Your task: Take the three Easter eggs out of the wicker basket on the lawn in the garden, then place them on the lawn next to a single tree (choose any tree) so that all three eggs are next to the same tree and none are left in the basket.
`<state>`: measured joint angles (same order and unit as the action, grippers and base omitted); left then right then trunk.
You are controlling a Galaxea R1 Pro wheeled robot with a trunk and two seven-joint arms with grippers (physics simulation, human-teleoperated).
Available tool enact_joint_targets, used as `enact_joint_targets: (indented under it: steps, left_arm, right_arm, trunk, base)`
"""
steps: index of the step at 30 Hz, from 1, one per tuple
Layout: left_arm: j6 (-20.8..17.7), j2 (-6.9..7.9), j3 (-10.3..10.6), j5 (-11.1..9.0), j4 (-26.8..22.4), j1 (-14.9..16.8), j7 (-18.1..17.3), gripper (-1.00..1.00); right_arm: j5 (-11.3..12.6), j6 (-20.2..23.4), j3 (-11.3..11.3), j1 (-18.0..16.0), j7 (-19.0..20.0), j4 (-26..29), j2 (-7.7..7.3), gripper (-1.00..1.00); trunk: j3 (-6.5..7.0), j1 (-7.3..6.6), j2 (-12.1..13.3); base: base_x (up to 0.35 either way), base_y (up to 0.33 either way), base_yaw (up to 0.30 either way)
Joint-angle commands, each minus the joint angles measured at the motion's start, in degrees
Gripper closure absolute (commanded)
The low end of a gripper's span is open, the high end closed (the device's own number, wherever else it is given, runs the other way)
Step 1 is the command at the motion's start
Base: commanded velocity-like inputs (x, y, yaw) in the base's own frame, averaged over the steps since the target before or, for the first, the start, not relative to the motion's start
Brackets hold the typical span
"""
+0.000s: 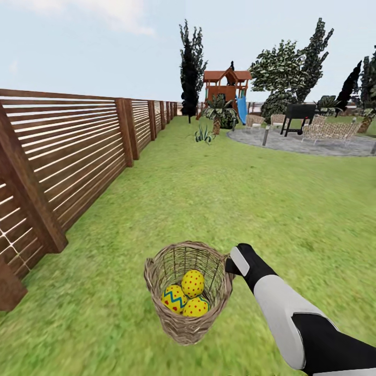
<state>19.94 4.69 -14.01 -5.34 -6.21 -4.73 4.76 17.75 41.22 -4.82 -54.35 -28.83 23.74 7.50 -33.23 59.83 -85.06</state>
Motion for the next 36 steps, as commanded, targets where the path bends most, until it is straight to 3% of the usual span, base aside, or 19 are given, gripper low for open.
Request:
enact_joint_targets:
  steps: [1,22,36]
  left_arm:
    - [0.06,-0.27,0.29,-0.52,-0.06,-0.06,0.04,-1.00]
    - [0.01,-1.27,0.47,-0.20,0.06,-0.10,-0.58,-1.00]
    - [0.01,-1.27,0.56,-0.04,0.06,-0.10,-1.15,-1.00]
  right_arm:
    - [0.97,-0.17,-0.29,-0.05,-0.53,0.08,0.06,1.00]
    - [0.97,-0.17,-0.28,-0.01,-0.53,0.08,0.06,1.00]
    - [0.97,-0.17,-0.28,-0.01,-0.53,0.08,0.06,1.00]
  trunk:
    - [-0.04,0.00,-0.03]
    - [-0.37,0.00,-0.03]
    - [-0.72,0.00,-0.03]
  base:
    - [0.000,0.000,-0.279]
    - [0.010,0.000,-0.277]
    - [0.270,0.000,-0.276]
